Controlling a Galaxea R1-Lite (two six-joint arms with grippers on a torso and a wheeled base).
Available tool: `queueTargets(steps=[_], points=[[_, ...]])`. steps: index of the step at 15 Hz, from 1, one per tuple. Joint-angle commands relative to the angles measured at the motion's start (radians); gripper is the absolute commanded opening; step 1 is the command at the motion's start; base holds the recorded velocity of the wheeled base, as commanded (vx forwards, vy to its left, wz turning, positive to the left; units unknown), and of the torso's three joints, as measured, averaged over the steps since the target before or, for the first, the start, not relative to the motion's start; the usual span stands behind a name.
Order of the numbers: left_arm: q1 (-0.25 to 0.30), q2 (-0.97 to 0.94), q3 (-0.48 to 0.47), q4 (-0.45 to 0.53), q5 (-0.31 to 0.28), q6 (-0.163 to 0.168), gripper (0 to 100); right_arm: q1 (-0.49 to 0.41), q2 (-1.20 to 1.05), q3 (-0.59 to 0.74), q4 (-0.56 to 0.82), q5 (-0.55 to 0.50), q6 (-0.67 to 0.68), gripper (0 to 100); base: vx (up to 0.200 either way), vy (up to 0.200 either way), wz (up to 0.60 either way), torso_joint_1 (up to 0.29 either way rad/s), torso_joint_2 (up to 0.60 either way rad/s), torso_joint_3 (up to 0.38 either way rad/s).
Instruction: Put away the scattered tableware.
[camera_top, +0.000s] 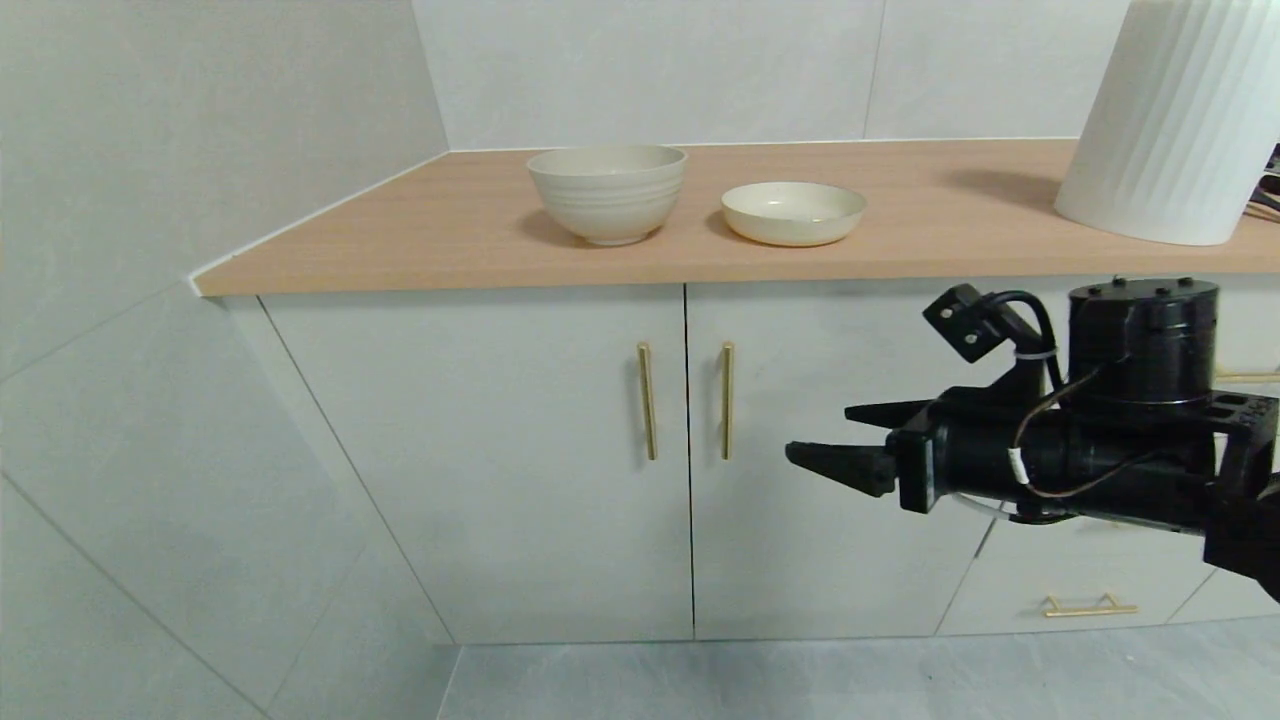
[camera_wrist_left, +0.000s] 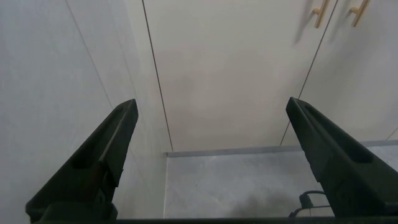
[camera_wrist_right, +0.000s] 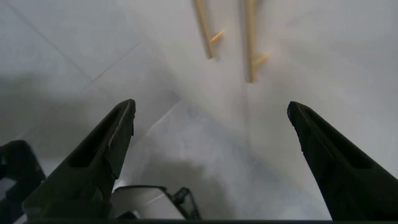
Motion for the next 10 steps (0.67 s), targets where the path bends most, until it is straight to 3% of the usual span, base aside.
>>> queueTargets(steps=[1, 5, 10], points=[[0.0, 0.0, 0.0, 0.0, 0.0, 0.001, 100, 0.028, 0.087, -0.022, -0.005, 0.001, 0.008, 100, 0.0, 0.0, 0.0, 0.0, 0.0, 0.0], [0.0, 0.0, 0.0, 0.0, 0.0, -0.001, 100, 0.043, 0.142, -0.057, -0.054, 0.001, 0.09, 100, 0.0, 0.0, 0.0, 0.0, 0.0, 0.0], [0.0, 0.0, 0.0, 0.0, 0.0, -0.001, 100, 0.043, 0.275, -0.084, -0.274, 0.001, 0.195, 100, 0.0, 0.0, 0.0, 0.0, 0.0, 0.0]])
